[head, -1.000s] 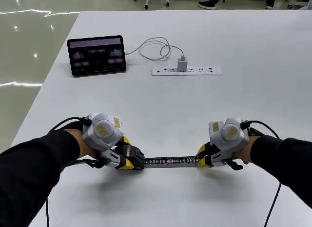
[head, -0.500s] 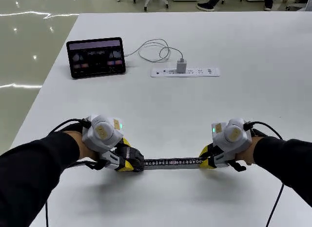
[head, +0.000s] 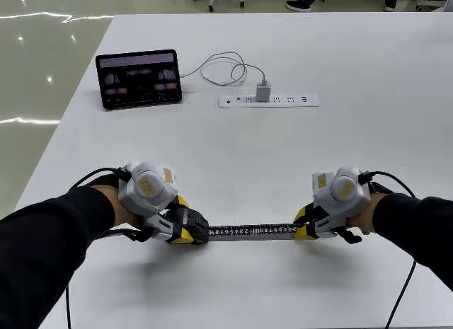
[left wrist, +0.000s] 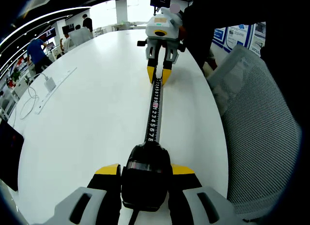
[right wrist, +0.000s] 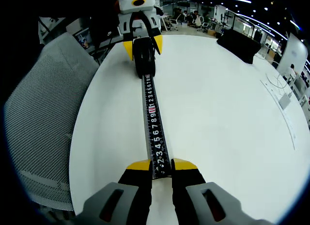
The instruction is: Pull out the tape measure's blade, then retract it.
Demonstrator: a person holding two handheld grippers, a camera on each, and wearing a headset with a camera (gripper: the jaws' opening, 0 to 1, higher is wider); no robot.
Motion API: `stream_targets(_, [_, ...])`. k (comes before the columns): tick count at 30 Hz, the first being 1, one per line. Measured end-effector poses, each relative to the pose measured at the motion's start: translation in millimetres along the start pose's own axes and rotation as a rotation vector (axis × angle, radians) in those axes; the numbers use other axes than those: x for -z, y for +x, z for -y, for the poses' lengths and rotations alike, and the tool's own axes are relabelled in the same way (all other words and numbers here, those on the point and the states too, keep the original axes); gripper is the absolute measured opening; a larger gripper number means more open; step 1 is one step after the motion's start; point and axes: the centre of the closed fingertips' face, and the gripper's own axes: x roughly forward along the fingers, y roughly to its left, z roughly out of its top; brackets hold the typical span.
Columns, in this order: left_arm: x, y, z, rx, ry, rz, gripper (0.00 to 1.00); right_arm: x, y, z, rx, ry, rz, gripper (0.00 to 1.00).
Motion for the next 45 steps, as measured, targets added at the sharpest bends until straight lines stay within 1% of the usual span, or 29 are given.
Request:
stream_targets(26, [0.3, 0.1, -0.2, -0.002, -0.005, 0.000, 0.33, 15.0, -8.2, 2.1, 0.006, 0.014, -0.011, 0.10])
stream_targets(45, [-0.2, 0.0, 0.4, -0.002, -0.004, 0.004, 0.33, 25.8, -15.1, 3.2, 0.007, 0.028, -0.029, 0.10])
